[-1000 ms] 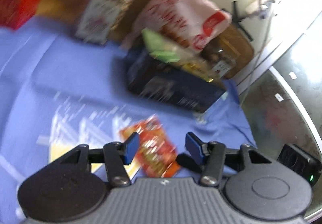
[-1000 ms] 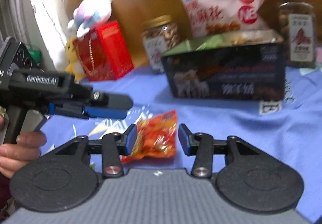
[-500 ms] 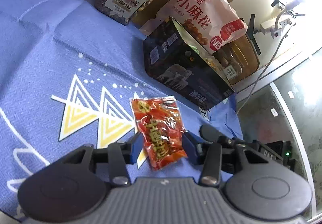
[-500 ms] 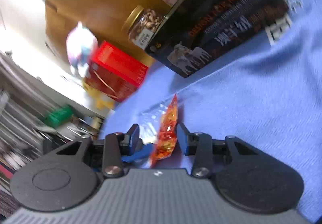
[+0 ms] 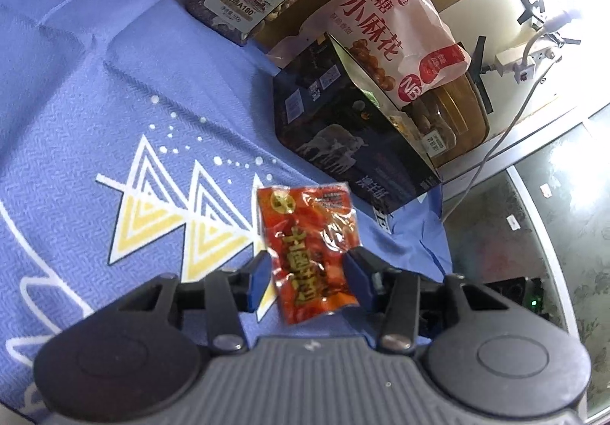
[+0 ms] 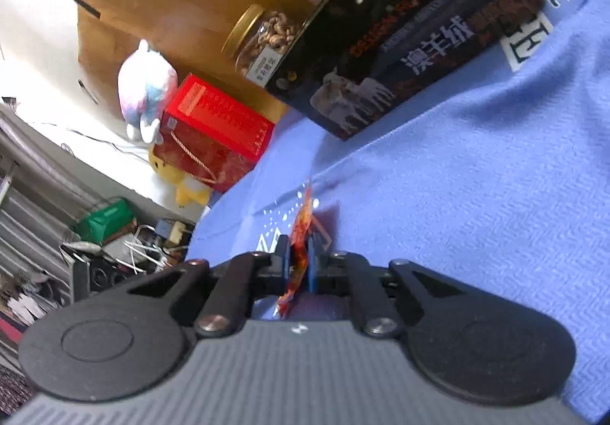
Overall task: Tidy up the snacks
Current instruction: 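Grasp the red snack pack with the left gripper and lift it, then carry the red snack pack into the metal tin and release it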
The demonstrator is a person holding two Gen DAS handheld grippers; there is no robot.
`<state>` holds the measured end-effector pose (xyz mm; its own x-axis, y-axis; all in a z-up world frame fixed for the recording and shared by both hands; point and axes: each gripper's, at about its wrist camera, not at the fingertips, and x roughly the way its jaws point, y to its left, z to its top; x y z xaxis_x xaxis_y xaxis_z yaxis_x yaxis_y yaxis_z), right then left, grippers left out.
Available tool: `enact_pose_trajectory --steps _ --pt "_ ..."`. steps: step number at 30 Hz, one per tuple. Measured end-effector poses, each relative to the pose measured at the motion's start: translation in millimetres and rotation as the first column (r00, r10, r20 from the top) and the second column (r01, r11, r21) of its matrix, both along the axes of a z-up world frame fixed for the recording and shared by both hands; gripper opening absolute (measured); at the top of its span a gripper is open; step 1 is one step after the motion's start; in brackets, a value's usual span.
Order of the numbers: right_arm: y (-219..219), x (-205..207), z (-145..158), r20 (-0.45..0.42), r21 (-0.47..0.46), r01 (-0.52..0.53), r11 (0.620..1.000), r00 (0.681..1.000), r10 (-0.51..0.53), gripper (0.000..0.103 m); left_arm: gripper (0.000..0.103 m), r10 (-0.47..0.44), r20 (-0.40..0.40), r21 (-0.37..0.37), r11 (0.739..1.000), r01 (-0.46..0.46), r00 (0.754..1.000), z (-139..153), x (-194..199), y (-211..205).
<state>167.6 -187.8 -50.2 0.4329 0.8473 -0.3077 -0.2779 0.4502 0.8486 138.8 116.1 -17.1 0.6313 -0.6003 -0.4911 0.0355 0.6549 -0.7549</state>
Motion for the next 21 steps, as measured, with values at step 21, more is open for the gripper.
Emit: enact_pose_trajectory --steps 21 --pt "-38 8 17 0.038 0.274 0.037 0.961 0.998 -0.049 0.011 0.029 -0.084 0.147 0.082 0.994 0.073 0.986 64 25 -38"
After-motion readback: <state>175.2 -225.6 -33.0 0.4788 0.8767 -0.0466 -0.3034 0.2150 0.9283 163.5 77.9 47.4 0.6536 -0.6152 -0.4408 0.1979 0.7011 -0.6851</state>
